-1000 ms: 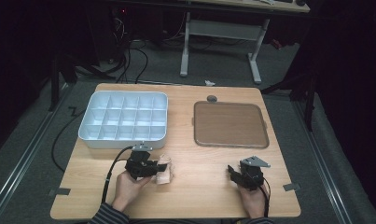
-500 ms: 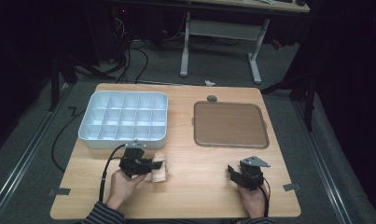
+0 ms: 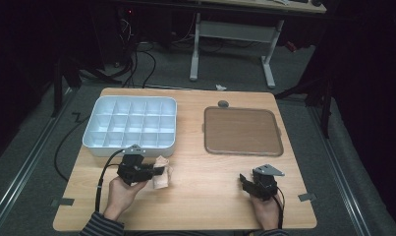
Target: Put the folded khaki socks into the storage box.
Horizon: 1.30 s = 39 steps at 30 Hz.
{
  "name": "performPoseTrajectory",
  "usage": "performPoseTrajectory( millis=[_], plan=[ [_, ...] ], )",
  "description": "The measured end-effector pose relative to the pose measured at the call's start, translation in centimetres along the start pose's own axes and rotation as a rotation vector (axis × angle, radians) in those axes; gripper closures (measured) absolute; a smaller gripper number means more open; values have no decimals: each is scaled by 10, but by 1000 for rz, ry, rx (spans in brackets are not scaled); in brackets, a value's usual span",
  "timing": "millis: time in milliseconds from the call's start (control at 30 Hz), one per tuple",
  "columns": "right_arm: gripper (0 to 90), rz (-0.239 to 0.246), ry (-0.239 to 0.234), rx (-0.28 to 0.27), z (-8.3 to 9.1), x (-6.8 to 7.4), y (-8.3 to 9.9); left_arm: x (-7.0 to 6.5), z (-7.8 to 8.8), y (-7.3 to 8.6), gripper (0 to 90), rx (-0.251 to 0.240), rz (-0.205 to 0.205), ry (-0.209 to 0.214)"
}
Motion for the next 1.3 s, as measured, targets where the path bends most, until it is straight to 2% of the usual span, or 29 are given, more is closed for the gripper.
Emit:
performPoseTrajectory(
  millis=[133, 300, 533, 900, 1000, 1133, 1300],
  plan=[
    [433, -1, 1, 1, 0, 0, 0, 6, 4, -1, 743, -10, 12, -4],
    [432, -4, 0, 1, 0, 0, 0, 13, 8, -3, 744, -14, 47, 2],
    [431, -2, 0, 1, 0, 0, 0, 17, 16, -8, 744, -44, 60, -14],
    [430, -2, 0, 1, 0, 0, 0, 20, 21, -12, 744, -54, 67, -15],
    [431, -2, 0, 1, 0, 0, 0, 24, 25, -14, 743, -53, 64, -24],
    [430, -1, 0, 1, 0, 0, 0, 31, 31, -16, 744, -70, 82, -26],
    [430, -1, 1, 1, 0, 0, 0, 35, 33, -14, 744, -62, 79, -44]
  ],
)
Point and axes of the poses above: each handheld gripper's, and its own axes: z roughly backward along the jaws, y roughly out of its underside, x roughly to its left, the point moved 4 cm from there along -z, roughly forward along the jaws, and after that the axes turned 8 degrees about -x, right-handed, at the moved point
